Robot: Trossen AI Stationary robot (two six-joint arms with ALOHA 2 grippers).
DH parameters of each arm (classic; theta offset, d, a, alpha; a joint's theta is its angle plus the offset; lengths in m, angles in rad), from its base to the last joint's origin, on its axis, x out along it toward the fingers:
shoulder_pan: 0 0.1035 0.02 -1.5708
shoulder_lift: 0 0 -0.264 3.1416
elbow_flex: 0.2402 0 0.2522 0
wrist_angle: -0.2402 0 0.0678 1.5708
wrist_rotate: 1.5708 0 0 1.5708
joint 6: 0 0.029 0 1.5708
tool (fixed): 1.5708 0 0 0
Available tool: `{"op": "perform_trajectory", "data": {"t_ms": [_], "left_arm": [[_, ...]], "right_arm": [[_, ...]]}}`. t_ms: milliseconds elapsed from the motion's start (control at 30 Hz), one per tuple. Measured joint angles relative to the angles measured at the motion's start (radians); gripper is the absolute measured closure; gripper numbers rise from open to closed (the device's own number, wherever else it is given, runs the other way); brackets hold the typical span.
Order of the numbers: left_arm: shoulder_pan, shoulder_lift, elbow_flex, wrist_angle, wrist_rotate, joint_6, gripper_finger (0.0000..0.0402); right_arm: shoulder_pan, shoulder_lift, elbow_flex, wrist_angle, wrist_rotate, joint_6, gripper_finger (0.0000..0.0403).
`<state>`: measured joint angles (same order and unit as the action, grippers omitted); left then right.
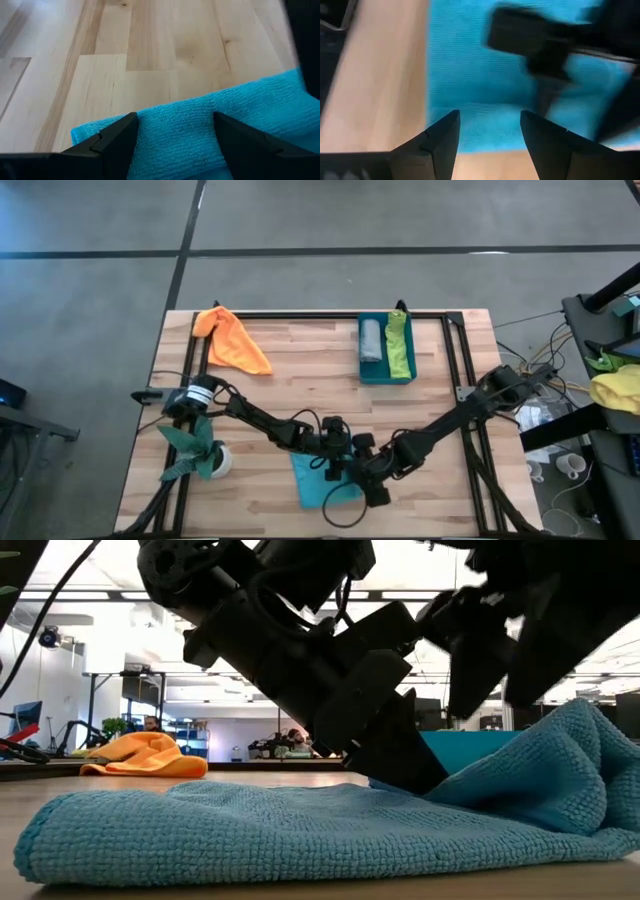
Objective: Roll microfiber towels into tight, uniform cylinder then place into a basket
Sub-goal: Roll the blue towel
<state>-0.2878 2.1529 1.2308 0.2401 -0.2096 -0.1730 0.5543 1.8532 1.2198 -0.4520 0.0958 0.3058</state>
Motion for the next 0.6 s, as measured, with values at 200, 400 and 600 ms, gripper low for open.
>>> {"op": "perform_trajectory", "data": {"t_ms": [200, 400, 600], "left_arm": [[0.001, -0.003, 0.000, -0.001, 0.001, 0.008, 0.0150], [0.003, -0.014, -0.001, -0.002, 0.005, 0.047, 0.0150], [0.003, -0.044, -0.004, -0.017, 0.000, 0.060, 0.0150]], "right_arm": [[0.017, 0.063, 0.000, 0.081, -0.043, 0.037, 0.0198], [0.020, 0.112, 0.002, 0.116, -0.050, 0.034, 0.0198], [0.020, 0.143, 0.000, 0.146, -0.041, 0.033, 0.0197]]}}
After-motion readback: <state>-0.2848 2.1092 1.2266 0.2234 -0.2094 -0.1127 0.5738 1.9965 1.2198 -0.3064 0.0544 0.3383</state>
